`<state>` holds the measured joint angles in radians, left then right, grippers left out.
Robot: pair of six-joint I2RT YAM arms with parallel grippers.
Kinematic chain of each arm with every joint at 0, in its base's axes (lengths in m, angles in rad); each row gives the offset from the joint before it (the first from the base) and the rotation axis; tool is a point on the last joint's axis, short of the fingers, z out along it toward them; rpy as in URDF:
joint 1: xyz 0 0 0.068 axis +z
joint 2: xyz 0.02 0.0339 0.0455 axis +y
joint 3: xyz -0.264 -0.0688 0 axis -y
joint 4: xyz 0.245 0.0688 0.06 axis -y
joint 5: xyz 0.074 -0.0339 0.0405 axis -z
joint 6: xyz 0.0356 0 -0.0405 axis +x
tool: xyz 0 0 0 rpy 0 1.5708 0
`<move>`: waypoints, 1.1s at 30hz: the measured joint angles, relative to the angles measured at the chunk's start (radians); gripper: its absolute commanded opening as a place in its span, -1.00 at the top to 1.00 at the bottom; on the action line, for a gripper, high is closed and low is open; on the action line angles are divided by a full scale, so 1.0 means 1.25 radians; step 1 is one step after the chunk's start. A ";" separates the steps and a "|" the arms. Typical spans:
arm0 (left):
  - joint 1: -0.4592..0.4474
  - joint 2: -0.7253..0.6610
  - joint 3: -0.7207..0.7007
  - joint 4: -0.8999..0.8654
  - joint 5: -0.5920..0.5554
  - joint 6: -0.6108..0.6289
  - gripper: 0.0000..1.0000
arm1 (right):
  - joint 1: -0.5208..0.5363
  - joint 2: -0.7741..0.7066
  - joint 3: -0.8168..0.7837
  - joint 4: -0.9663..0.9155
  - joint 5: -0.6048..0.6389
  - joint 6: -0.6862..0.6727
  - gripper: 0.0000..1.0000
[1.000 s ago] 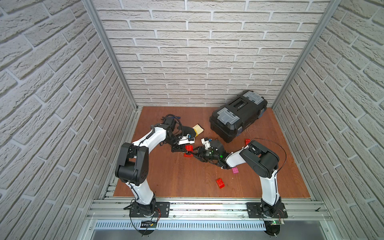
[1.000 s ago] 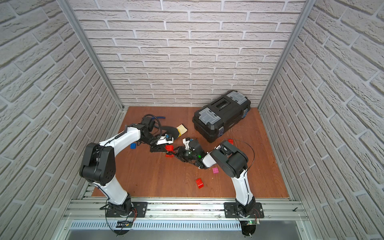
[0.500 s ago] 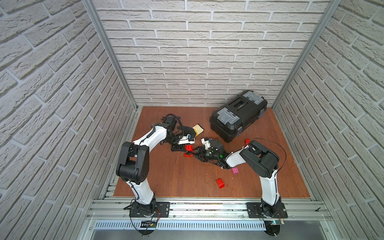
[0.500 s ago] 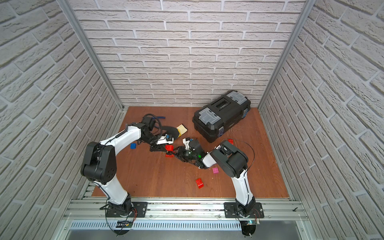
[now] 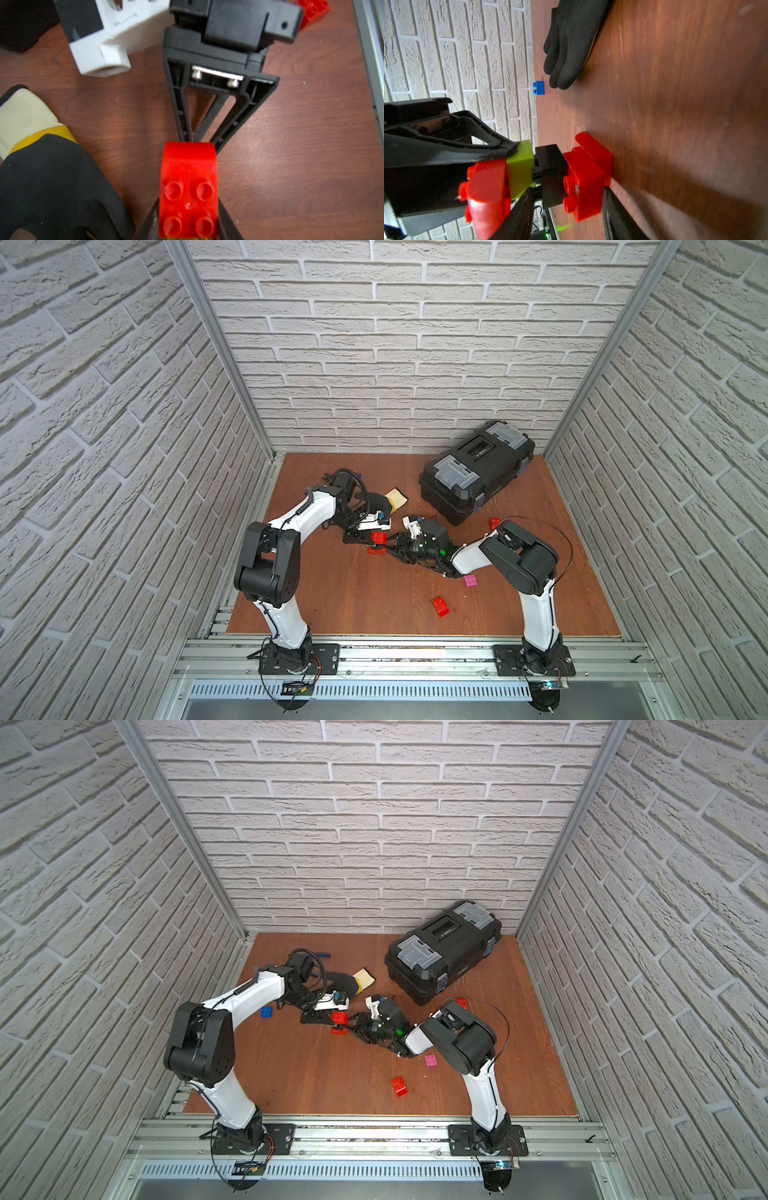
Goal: Assemble the letter s with lego
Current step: Assemble the lego brick with the lego brick.
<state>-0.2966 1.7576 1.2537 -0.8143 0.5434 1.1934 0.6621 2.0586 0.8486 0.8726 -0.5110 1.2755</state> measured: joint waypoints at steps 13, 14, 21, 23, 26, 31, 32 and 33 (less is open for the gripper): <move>0.000 0.007 0.002 -0.001 -0.006 0.001 0.50 | -0.002 0.005 0.000 0.009 -0.007 0.000 -0.04; 0.000 0.009 0.003 -0.002 -0.005 0.000 0.50 | -0.003 0.006 0.000 0.012 -0.009 0.000 -0.04; 0.000 0.011 0.006 -0.005 -0.002 0.000 0.41 | -0.005 0.008 0.000 0.015 -0.015 -0.007 -0.07; 0.000 0.011 0.006 -0.005 -0.001 -0.001 0.37 | -0.006 0.008 0.000 0.013 -0.016 -0.012 -0.08; 0.000 0.011 0.006 -0.005 0.001 -0.001 0.32 | -0.007 0.008 0.001 0.012 -0.018 -0.018 -0.08; 0.001 0.009 0.006 -0.005 0.006 -0.007 0.26 | -0.009 0.008 0.001 0.011 -0.021 -0.026 -0.08; 0.001 0.009 0.006 -0.005 0.008 -0.007 0.24 | -0.009 0.008 0.002 0.011 -0.022 -0.028 -0.08; 0.000 0.008 0.006 -0.005 0.008 -0.008 0.22 | -0.009 0.008 0.002 0.011 -0.023 -0.028 -0.08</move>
<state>-0.2962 1.7679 1.2610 -0.8204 0.5537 1.1831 0.6514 2.0686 0.8509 0.8860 -0.5400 1.2400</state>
